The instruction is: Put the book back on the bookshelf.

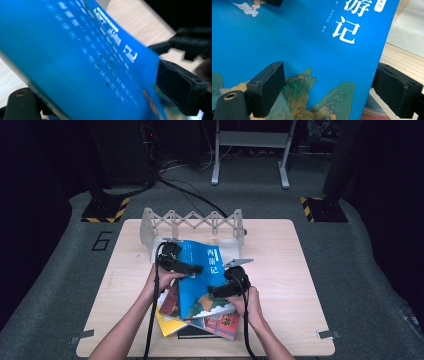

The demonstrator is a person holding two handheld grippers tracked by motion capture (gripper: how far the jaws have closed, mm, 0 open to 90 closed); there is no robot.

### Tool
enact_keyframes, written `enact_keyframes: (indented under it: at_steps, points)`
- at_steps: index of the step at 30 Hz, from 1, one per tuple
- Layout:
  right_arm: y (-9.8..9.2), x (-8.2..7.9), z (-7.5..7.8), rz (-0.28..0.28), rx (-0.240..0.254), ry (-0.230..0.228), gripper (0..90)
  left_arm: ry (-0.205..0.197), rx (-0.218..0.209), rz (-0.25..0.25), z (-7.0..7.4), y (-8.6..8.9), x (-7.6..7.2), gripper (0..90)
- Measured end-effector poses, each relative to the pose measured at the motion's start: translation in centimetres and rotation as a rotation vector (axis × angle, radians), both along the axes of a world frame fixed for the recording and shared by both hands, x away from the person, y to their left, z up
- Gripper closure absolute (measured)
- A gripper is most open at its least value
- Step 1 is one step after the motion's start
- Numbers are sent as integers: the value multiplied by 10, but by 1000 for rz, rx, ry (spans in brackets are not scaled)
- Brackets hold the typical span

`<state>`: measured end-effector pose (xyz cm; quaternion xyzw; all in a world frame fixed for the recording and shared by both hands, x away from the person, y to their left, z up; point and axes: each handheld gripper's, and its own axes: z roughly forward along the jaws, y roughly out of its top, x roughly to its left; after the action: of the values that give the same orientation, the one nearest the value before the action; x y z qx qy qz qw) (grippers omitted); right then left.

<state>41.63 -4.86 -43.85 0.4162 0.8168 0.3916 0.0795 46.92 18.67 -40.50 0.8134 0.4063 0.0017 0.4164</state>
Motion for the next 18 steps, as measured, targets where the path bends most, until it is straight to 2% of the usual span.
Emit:
enact_keyframes:
  at_steps: [1,2,5,7,8,10,18]
  points:
    - [0,1,0,4,2,-2,124,-6,7,-2,1,0,0,155]
    - [0,1,0,4,5,1,125,5,-1,6,2,1,-1,158]
    - [2,1,0,4,8,3,125,-5,50,5,3,2,0,170]
    - [5,3,0,3,6,-7,125,-10,73,23,4,4,0,197]
    - [6,3,0,0,7,0,125,-11,66,45,5,5,-1,226]
    - [9,5,0,6,17,-7,126,-7,62,50,5,9,-1,266]
    - [14,4,-1,3,21,-16,126,21,4,72,0,23,0,325]
